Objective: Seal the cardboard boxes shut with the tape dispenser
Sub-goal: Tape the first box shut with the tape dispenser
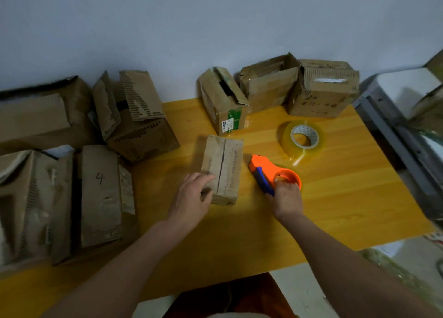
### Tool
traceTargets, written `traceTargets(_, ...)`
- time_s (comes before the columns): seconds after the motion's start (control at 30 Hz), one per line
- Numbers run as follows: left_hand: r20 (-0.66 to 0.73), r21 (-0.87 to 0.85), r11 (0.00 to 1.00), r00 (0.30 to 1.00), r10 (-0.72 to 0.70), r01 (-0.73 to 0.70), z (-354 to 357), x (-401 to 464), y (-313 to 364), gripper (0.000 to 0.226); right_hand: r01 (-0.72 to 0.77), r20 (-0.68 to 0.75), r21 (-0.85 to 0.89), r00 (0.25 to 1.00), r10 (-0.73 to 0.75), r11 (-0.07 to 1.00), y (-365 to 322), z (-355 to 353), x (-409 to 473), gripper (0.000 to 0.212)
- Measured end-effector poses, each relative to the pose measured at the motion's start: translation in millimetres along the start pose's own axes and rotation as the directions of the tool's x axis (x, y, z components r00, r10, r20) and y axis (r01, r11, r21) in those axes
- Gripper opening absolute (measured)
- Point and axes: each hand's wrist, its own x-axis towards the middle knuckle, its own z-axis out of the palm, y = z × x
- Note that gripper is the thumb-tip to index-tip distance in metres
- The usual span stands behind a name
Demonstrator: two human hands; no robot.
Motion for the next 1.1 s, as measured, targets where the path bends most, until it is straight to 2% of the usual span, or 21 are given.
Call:
traceTargets(0.07, 0.022, -0.039, 0.999, 1.0, -0.019, 0.019, 0.2, 1.0, 2.1, 0.046, 0.019, 0.01, 0.045, 1.0, -0.019, 0.999, 2.0, 1.4, 4.2, 0.039)
traceTargets(0.13, 0.043, -0.054, 0.997, 0.997, -0.057, 0.059, -2.9, 4.5, 5.4, 0.048, 0.012, -0.036, 0.23, 0.999, -0.004, 0.973, 7.4, -1.1, 3.7, 0.03)
traceTargets(0.23, 0.04, -0.051, 0.993, 0.994, -0.1, 0.102, -10.1, 15.7, 18.7, 0.052, 0.041, -0.071, 0.562, 0.997, -0.001, 0.826, 17.4, -14.7, -8.2, 0.014)
traceTargets(0.33, 0.093, -0.092, 0.991, 0.992, -0.087, 0.095, -19.4, 37.3, 45.6, 0.059, 0.133, -0.075, 0.734, 0.991, -0.114, 0.666, 25.3, -31.8, -24.3, 0.006)
traceTargets(0.47, 0.308, -0.242, 0.97, 0.951, 0.039, 0.039, -38.6, 67.5, 80.7, 0.063, 0.221, -0.056, 0.796, 0.954, -0.295, 0.564, 28.0, -60.9, -38.9, 0.006)
traceTargets(0.57, 0.471, -0.255, 0.967, 0.871, 0.143, -0.021, -55.1, 76.8, 93.0, 0.059, 0.246, -0.023, 0.825, 0.914, -0.404, 0.509, 26.2, -83.0, -47.2, 0.02)
traceTargets(0.67, 0.549, -0.249, 0.968, 0.817, 0.179, -0.045, -69.5, 78.1, 93.6, 0.048, 0.223, 0.056, 0.817, 0.888, -0.456, 0.532, 23.6, -99.0, -47.7, 0.017)
traceTargets(0.77, 0.552, -0.236, 0.97, 0.813, 0.185, -0.06, -78.5, 75.8, 84.7, 0.039, 0.192, 0.141, 0.796, 0.864, -0.484, 0.574, 20.4, -111.0, -45.5, 0.011)
traceTargets(0.83, 0.562, -0.296, 0.955, 0.811, 0.162, 0.015, -83.3, 72.9, 75.7, 0.036, 0.172, 0.184, 0.792, 0.848, -0.498, 0.586, 15.8, -116.0, -44.4, 0.006)
traceTargets(0.9, 0.621, -0.403, 0.898, 0.774, 0.125, 0.178, -86.1, 70.8, 64.5, 0.028, 0.113, 0.214, 0.83, 0.84, -0.499, 0.545, 8.1, -119.8, -45.1, 0.012)
traceTargets(0.97, 0.67, -0.487, 0.811, 0.735, 0.108, 0.325, -85.7, 68.0, 52.3, 0.022, 0.051, 0.241, 0.863, 0.832, -0.499, 0.502, 0.1, -121.8, -46.1, 0.03)
traceTargets(1.0, 0.672, -0.526, 0.763, 0.734, 0.101, 0.376, -84.7, 65.9, 46.3, 0.033, 0.034, 0.247, 0.874, 0.828, -0.504, 0.484, -3.4, -122.5, -47.2, 0.038)
traceTargets(1.03, 0.668, -0.566, 0.704, 0.739, 0.088, 0.428, -83.5, 63.2, 40.1, 0.041, 0.026, 0.244, 0.888, 0.821, -0.517, 0.46, -6.4, -123.2, -48.0, 0.04)
traceTargets(1.1, 0.661, -0.648, 0.564, 0.746, 0.081, 0.512, -78.7, 55.7, 30.2, 0.032, 0.038, 0.229, 0.905, 0.797, -0.559, 0.425, -11.3, -126.3, -50.0, 0.034)
